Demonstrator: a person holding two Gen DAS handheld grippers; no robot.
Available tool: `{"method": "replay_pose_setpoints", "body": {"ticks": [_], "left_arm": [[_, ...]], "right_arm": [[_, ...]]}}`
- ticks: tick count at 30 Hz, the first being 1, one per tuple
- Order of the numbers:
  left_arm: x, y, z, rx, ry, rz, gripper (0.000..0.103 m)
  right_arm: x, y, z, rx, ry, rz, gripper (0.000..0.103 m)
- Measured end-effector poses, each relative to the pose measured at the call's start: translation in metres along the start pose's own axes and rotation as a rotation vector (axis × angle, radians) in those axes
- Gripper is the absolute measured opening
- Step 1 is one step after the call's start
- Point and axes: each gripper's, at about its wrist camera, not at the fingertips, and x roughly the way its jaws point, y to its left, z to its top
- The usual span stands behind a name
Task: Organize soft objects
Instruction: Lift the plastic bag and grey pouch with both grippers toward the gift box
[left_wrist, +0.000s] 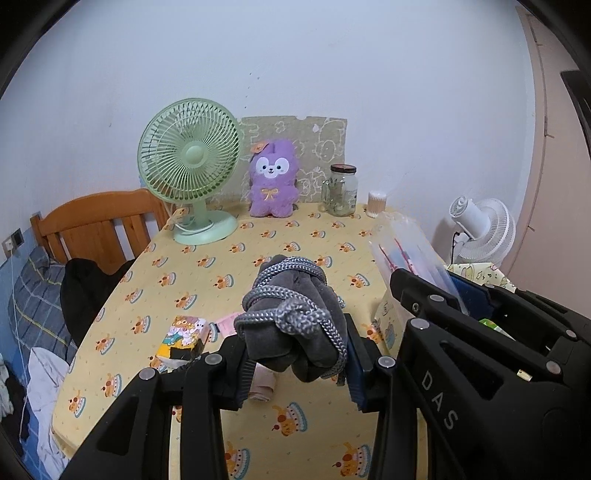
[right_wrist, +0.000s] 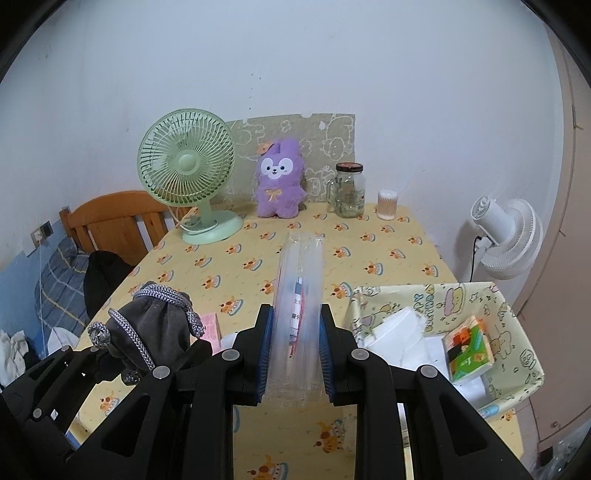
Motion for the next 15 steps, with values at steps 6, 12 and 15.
{"method": "replay_pose_setpoints", "body": {"ticks": [6,12,15], "left_arm": [[-0.002,-0.013,0.003,0.009,-0.009,-0.01,0.042],[-0.002,-0.026,0.007,0.031,-0.019,-0.019,0.042],[-0.001,-0.033,0.009,0.04,-0.021,-0.025,0.042]], "right_arm": [[-0.005,-0.011,0.004,-0.002,-0.01,-0.009,0.026],[-0.009,-0.024,0.005,0.004,-0.02,-0.019,0.026],[-0.011,-0.03,0.006,0.004,-0.024,-0.024,0.026]]}}
